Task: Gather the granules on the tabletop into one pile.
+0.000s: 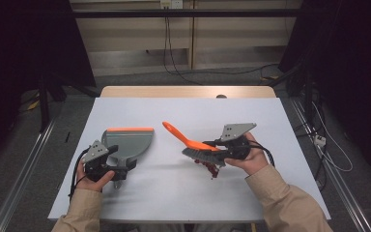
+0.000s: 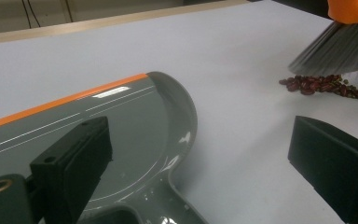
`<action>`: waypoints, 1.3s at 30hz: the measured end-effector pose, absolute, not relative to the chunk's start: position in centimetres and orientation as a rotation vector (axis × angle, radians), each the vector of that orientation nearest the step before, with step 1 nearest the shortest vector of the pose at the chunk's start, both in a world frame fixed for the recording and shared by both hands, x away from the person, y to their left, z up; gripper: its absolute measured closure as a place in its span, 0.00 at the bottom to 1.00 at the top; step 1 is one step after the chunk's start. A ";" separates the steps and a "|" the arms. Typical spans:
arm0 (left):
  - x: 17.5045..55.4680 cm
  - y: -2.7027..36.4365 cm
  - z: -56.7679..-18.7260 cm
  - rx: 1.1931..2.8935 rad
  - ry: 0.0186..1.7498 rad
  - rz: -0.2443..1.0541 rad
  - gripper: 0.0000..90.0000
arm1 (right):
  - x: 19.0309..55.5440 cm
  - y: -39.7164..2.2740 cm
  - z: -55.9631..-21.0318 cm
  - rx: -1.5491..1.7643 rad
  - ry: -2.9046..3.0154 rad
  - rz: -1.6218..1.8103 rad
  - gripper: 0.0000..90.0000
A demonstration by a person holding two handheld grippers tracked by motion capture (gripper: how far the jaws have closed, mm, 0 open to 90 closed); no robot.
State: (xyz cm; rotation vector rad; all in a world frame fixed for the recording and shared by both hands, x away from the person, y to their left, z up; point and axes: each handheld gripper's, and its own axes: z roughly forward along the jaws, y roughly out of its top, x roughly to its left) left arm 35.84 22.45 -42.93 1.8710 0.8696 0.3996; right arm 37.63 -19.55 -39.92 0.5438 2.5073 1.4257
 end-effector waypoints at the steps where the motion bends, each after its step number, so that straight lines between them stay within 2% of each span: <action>1: 35.8 22.4 -42.9 1.871 0.870 0.400 0.07 | 37.6 -19.4 -39.9 0.545 2.510 1.436 0.80; 22: 35.9 22.5 -42.9 1.871 0.869 0.400 0.07 | 35.7 -17.5 -41.8 0.596 2.639 1.534 0.80; 39: 35.9 22.5 -43.0 1.871 0.871 0.400 0.07 | 38.8 -18.0 -42.7 0.536 2.656 1.493 0.79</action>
